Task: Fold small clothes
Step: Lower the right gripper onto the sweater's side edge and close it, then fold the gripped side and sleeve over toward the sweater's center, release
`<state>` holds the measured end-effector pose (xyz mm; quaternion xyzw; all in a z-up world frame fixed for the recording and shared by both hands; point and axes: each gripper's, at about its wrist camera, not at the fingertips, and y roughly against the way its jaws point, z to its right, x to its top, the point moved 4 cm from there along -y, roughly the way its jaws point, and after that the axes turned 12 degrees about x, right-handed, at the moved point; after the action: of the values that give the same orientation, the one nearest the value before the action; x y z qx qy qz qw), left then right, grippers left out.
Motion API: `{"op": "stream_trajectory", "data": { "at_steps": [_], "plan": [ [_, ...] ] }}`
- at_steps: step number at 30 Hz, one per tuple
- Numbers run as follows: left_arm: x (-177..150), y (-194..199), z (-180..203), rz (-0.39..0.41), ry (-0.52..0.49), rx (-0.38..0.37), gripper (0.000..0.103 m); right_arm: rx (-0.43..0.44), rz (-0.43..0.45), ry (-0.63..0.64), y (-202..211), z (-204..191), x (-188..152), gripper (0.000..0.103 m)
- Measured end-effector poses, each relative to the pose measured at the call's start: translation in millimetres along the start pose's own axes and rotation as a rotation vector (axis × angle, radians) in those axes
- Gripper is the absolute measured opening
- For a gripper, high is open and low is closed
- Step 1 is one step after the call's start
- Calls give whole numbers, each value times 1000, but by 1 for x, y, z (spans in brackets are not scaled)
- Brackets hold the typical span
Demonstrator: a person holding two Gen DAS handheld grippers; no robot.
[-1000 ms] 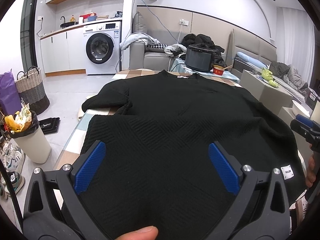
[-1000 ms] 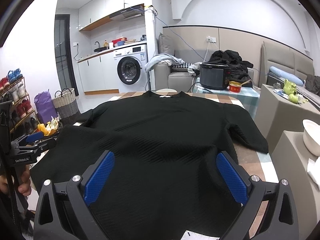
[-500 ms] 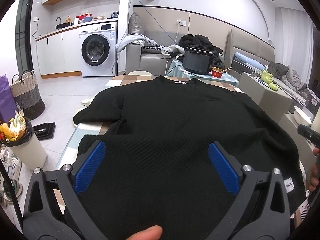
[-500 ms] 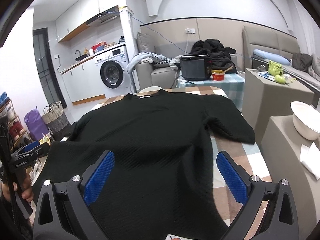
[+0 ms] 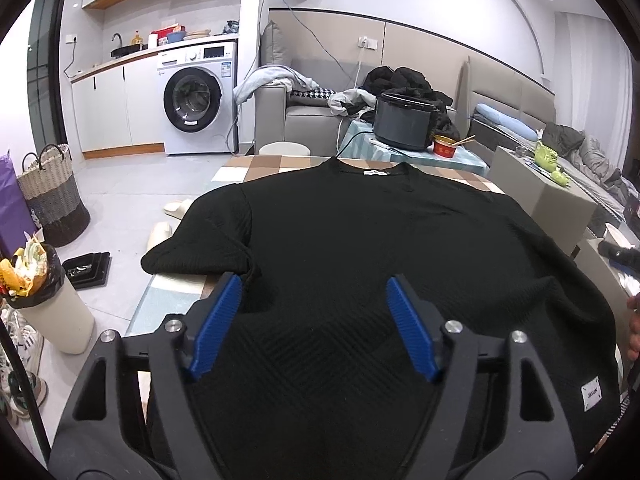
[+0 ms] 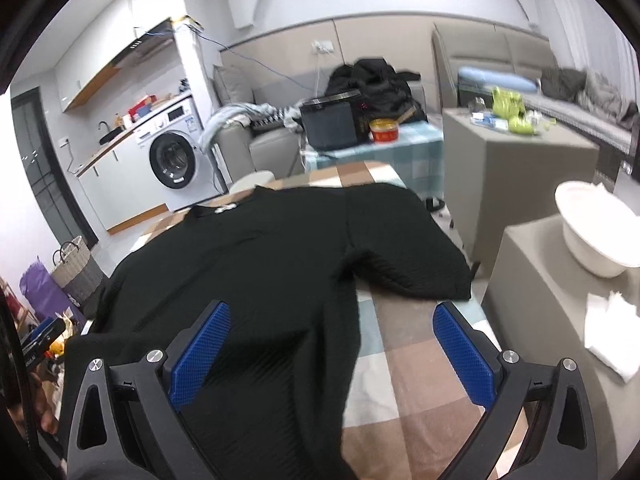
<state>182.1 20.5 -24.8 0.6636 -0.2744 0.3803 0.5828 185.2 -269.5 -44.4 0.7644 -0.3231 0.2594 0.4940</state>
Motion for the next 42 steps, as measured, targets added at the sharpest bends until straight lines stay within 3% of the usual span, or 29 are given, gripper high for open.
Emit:
{"op": "stream_trajectory", "data": {
  "at_steps": [2,4,6,10,15,22,23,25,26,27,30,36,42],
  "plan": [
    [4,-10,0,-14,8,-9,73,-13,-36,-43,-13,13,3,100],
    [6,-19,-1,-24,14,-8,73,-10,-65,-81,-21,23,1,90],
    [10,-30,-1,-37,18,-2,73,-50,-108,-116,-33,37,1,89],
    [15,-51,1,-71,19,27,74,-69,-158,-293,-50,82,-2,72],
    [16,-72,3,-96,21,25,75,-99,-149,-386,-58,115,0,71],
    [9,-89,14,-117,4,21,76,-196,-178,-330,-76,127,7,69],
    [9,-90,16,-116,1,20,76,-203,-183,-321,-78,129,8,66],
    [9,-92,18,-115,0,17,76,-244,-194,-289,-83,132,11,43],
    [8,-92,18,-114,0,18,76,-264,-199,-274,-84,134,11,37],
    [8,-93,18,-112,1,18,76,-279,-202,-268,-85,135,12,24],
    [8,-96,17,-116,11,15,76,-286,-194,-258,-81,139,15,7],
    [5,-97,10,-111,24,4,76,-260,-110,-274,-61,140,40,7],
    [3,-96,-1,-102,45,-6,76,-197,3,-250,-46,128,89,7]
  ]
}}
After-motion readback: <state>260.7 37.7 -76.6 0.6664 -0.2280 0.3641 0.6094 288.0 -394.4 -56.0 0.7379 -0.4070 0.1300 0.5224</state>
